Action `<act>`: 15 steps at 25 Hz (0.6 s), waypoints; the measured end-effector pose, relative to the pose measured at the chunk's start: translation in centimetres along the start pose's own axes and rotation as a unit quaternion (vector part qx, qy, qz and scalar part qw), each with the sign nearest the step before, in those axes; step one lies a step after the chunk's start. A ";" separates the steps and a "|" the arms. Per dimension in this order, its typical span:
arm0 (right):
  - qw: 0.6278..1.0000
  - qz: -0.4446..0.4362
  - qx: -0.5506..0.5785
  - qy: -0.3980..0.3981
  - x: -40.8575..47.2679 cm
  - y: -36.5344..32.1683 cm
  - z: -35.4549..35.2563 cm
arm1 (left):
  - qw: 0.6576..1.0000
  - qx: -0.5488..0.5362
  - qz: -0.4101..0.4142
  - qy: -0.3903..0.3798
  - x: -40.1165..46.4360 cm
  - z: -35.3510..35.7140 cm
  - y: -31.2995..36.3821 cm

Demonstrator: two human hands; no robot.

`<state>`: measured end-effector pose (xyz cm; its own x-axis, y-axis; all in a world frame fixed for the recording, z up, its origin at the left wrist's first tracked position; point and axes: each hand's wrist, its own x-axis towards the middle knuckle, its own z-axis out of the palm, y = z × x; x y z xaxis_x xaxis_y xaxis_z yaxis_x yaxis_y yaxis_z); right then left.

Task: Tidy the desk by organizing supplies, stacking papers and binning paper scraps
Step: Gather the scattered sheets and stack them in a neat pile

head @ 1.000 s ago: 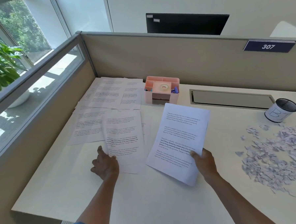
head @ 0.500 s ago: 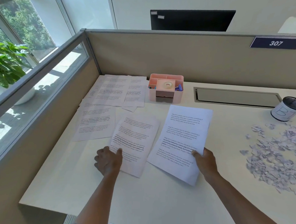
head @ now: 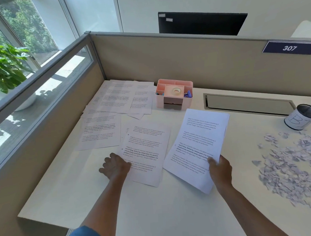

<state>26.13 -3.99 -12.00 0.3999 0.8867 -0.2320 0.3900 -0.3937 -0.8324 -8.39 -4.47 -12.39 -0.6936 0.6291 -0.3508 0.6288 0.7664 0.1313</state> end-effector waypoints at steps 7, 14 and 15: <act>1.000 0.008 0.008 -0.004 0.0 0.2 -0.2 | 0.999 0.034 0.022 -0.008 0.0 0.3 1.4; 1.000 0.011 0.017 -0.016 0.5 0.6 -0.9 | 0.946 -0.285 0.120 -0.095 1.1 0.5 0.1; 0.999 0.011 0.021 -0.024 0.5 0.5 -0.9 | 0.908 -0.378 0.118 -0.138 1.0 0.4 -0.2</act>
<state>27.28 -3.92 -12.10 0.3667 0.8891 -0.2739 0.3461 -0.4037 -0.8469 -9.09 -4.01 -13.16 -0.3909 0.8114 -0.4345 0.2550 0.5490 0.7959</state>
